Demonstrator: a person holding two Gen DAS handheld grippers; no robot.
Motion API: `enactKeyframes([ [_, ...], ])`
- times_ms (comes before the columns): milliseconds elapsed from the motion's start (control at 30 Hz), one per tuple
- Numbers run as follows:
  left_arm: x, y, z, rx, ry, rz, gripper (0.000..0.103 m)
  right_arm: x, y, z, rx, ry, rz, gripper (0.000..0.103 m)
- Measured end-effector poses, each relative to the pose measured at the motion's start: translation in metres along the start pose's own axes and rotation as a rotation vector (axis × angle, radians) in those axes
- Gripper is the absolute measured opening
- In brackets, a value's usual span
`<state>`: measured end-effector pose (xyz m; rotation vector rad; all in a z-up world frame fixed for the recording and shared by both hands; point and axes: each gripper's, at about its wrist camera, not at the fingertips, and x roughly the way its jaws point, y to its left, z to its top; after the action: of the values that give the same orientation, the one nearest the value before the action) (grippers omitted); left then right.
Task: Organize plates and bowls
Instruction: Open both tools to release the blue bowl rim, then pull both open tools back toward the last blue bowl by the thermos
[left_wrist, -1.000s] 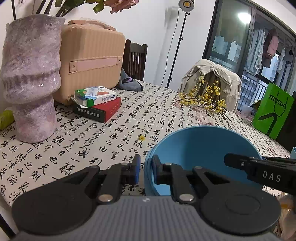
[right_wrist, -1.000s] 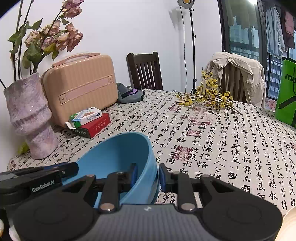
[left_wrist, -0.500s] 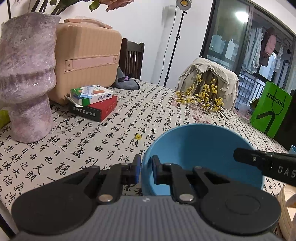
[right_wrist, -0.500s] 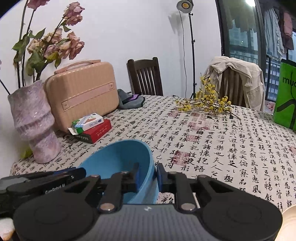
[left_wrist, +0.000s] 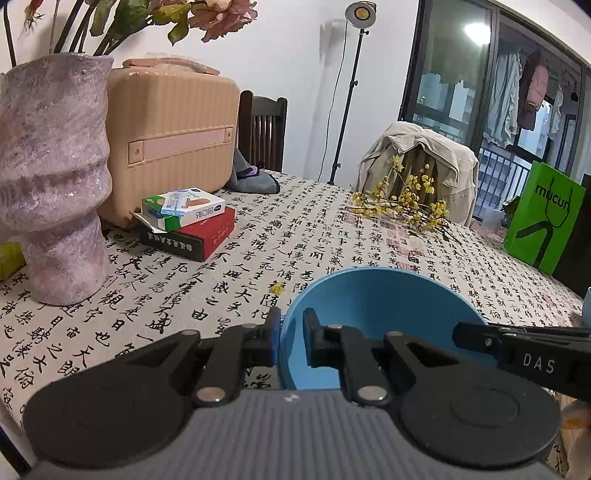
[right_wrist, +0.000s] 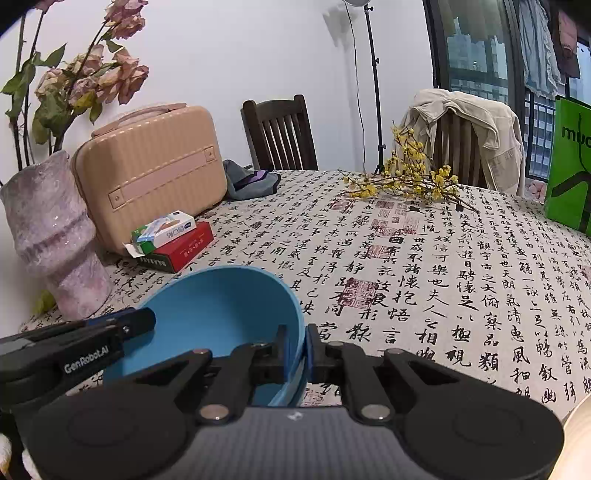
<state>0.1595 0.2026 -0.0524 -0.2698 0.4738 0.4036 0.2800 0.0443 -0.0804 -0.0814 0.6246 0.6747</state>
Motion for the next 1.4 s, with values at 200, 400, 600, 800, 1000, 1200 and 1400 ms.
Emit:
enactKeyframes([
  [200, -0.001, 0.004, 0.000, -0.013, -0.009, -0.003, 0.016, -0.002, -0.004, 0.001, 0.020, -0.019, 0.014, 0.013],
  [400, -0.016, 0.004, 0.000, 0.005, -0.097, -0.029, 0.065, -0.026, -0.016, -0.002, 0.016, -0.148, 0.026, 0.058],
  [600, -0.041, 0.000, -0.004, 0.037, -0.251, -0.103, 0.103, -0.053, -0.032, -0.018, -0.008, -0.276, 0.025, 0.103],
  [800, -0.053, -0.016, -0.010, 0.087, -0.331, -0.115, 0.103, -0.076, -0.053, -0.035, 0.020, -0.342, -0.031, 0.103],
  [1000, -0.056, -0.028, -0.015, 0.080, -0.327, -0.127, 0.103, -0.092, -0.074, -0.045, 0.041, -0.377, -0.082, 0.103],
  [1200, -0.058, -0.039, -0.017, 0.101, -0.325, -0.139, 0.103, -0.103, -0.088, -0.055, 0.048, -0.385, -0.110, 0.103],
  [1400, -0.063, -0.054, -0.020, 0.126, -0.328, -0.157, 0.103, -0.114, -0.099, -0.063, 0.057, -0.407, -0.134, 0.103],
])
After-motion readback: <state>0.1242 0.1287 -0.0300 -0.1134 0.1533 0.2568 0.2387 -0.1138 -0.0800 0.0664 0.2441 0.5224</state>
